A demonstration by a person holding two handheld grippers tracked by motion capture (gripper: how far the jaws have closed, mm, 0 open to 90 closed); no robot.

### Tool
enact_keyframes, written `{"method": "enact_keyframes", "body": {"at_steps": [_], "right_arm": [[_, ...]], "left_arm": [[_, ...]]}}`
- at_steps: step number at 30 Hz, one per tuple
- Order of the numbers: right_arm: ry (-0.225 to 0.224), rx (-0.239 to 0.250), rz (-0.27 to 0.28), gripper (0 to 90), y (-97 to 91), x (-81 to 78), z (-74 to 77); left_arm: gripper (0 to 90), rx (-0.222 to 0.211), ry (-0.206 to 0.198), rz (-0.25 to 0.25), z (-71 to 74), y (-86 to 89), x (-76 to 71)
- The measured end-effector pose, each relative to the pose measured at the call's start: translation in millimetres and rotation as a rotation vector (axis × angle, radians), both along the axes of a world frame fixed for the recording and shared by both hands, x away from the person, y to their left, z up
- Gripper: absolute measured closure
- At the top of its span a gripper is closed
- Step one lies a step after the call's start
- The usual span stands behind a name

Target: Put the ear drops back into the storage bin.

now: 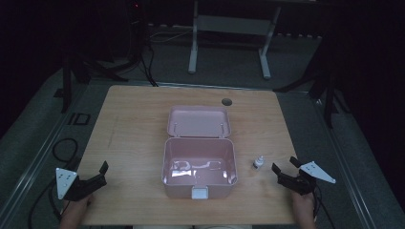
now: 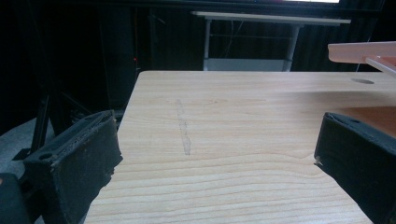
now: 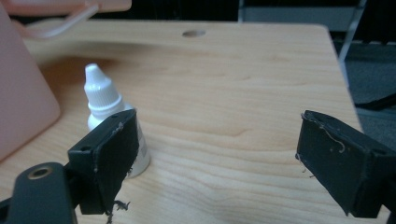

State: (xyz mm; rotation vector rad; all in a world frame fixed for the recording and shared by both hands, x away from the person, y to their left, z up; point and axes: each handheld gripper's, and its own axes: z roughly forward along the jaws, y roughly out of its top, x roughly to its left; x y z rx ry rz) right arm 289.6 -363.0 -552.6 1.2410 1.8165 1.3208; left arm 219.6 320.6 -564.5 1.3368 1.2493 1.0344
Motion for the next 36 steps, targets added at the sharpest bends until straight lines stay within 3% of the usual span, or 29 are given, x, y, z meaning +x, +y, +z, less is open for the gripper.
{"method": "enact_keyframes", "body": {"at_steps": [7,8,10,11,12,13,16,17,18,20,22,23,24,25,26,27,29,30,33,34,36], "right_arm": [[0.043,-0.038,-0.008,12.8,3.2,3.6,0.2],[0.074,-0.077,-0.026,12.8,5.1,6.1,0.2],[0.086,-0.092,-0.032,12.8,6.1,6.6,0.0],[0.122,-0.143,-0.029,12.8,8.3,9.0,-0.4],[0.122,-0.143,-0.029,12.8,8.3,9.0,-0.4],[0.154,-0.186,-0.024,12.9,10.8,10.6,-0.6],[0.223,-0.218,-0.006,13.0,13.1,11.7,1.7],[0.223,-0.218,-0.006,13.0,13.1,11.7,1.7],[0.286,-0.235,0.009,13.0,13.6,12.8,4.5],[0.336,-0.254,0.028,13.0,14.4,13.5,7.1],[0.395,-0.304,0.047,13.0,16.6,14.1,10.5],[0.395,-0.304,0.047,13.0,16.6,14.1,10.5],[0.473,-0.363,0.073,12.9,19.2,15.1,14.3],[0.473,-0.363,0.073,12.9,19.2,15.1,14.3],[0.535,-0.409,0.088,12.8,21.3,15.6,17.3],[0.566,-0.440,0.099,12.8,22.2,15.8,19.3],[0.566,-0.440,0.099,12.8,22.2,15.8,19.3],[0.675,-0.515,0.149,12.7,26.2,15.9,25.3],[0.771,-0.562,0.190,12.7,30.1,15.8,29.6],[0.771,-0.562,0.190,12.7,30.1,15.8,29.6],[0.834,-0.612,0.204,12.9,32.3,16.9,31.8]], "left_arm": [[0.4,0.002,-0.002,-0.002,0.0,-0.2,-0.1],[0.4,0.001,-0.002,-0.001,0.0,-0.2,-0.2],[0.4,0.002,-0.002,-0.003,0.0,-0.3,-0.2],[0.4,0.002,-0.002,-0.004,0.0,-0.2,-0.2],[0.4,0.002,-0.002,-0.004,0.0,-0.2,-0.2],[0.4,0.002,-0.002,-0.005,0.0,-0.1,-0.2],[0.4,0.003,-0.003,-0.007,-0.1,-0.1,-0.3],[0.4,0.003,-0.003,-0.007,-0.1,-0.1,-0.3],[0.4,0.004,-0.003,-0.007,0.0,-0.1,-0.3],[0.4,0.004,-0.003,-0.006,0.0,-0.1,-0.3],[0.4,0.004,-0.003,-0.007,0.0,-0.2,-0.3],[0.4,0.004,-0.003,-0.007,0.0,-0.2,-0.3],[0.4,0.005,-0.003,-0.006,0.0,-0.3,-0.3],[0.4,0.005,-0.003,-0.006,0.0,-0.3,-0.3],[0.4,0.005,-0.003,-0.007,-0.1,-0.2,-0.3],[0.4,0.005,-0.003,-0.007,-0.1,-0.2,-0.3],[0.4,0.005,-0.003,-0.007,0.0,-0.2,-0.4],[0.4,0.006,-0.003,-0.006,0.0,-0.3,-0.4],[0.4,0.006,-0.004,-0.006,0.0,-0.3,-0.4],[0.4,0.006,-0.004,-0.006,0.0,-0.3,-0.4],[0.4,0.007,-0.004,-0.006,-0.1,-0.4,-0.4]]}}
